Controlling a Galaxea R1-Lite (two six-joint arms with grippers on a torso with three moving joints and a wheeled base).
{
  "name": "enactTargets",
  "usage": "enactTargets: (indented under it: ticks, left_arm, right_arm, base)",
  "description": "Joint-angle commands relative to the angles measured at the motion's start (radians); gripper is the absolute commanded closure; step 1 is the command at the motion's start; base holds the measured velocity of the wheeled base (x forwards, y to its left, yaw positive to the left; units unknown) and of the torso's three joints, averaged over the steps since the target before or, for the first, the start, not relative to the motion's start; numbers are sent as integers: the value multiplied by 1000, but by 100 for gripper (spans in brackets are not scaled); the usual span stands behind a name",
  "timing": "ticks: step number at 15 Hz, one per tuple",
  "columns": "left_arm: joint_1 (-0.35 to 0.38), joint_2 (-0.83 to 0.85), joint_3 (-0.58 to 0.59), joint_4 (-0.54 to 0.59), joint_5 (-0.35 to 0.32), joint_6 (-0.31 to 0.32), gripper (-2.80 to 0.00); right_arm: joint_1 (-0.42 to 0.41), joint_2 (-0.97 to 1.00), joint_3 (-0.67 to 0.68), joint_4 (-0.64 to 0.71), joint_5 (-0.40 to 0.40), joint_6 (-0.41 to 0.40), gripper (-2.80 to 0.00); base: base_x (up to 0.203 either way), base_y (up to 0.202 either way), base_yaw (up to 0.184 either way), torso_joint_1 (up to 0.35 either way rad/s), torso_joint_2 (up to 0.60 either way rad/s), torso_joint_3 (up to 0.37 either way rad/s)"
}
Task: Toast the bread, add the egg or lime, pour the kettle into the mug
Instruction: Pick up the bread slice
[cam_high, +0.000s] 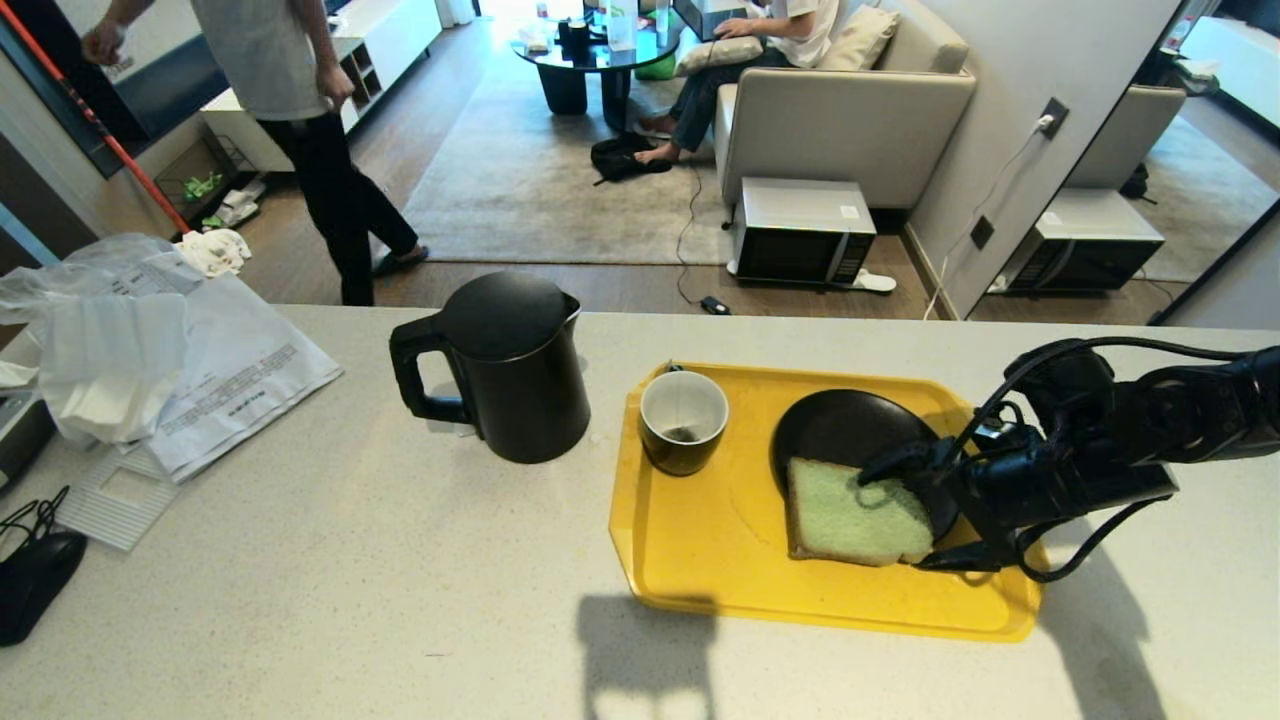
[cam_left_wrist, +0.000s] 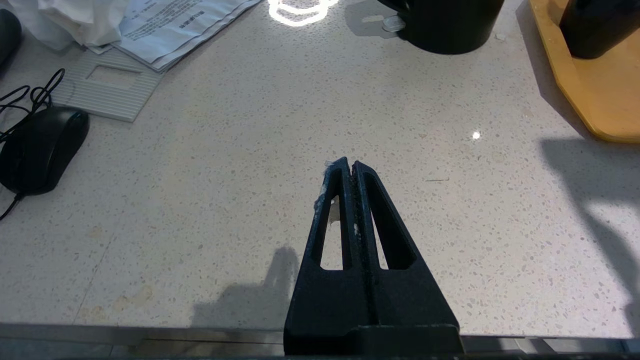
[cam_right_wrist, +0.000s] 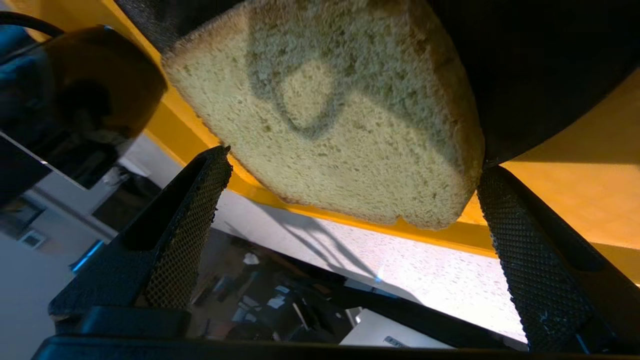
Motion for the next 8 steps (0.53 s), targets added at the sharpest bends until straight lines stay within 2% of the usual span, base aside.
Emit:
enactTargets:
  ticks: [1, 8]
  left_arm:
    - [0, 1, 0, 0, 0, 0, 0]
    - [0, 1, 0, 0, 0, 0, 0]
  right_arm:
    - [-25, 8, 2, -1, 27, 4, -280]
    - [-41, 20, 16, 1, 69, 3, -280]
  base:
    - [0, 0, 0, 0, 0, 0]
    - [0, 0, 0, 0, 0, 0]
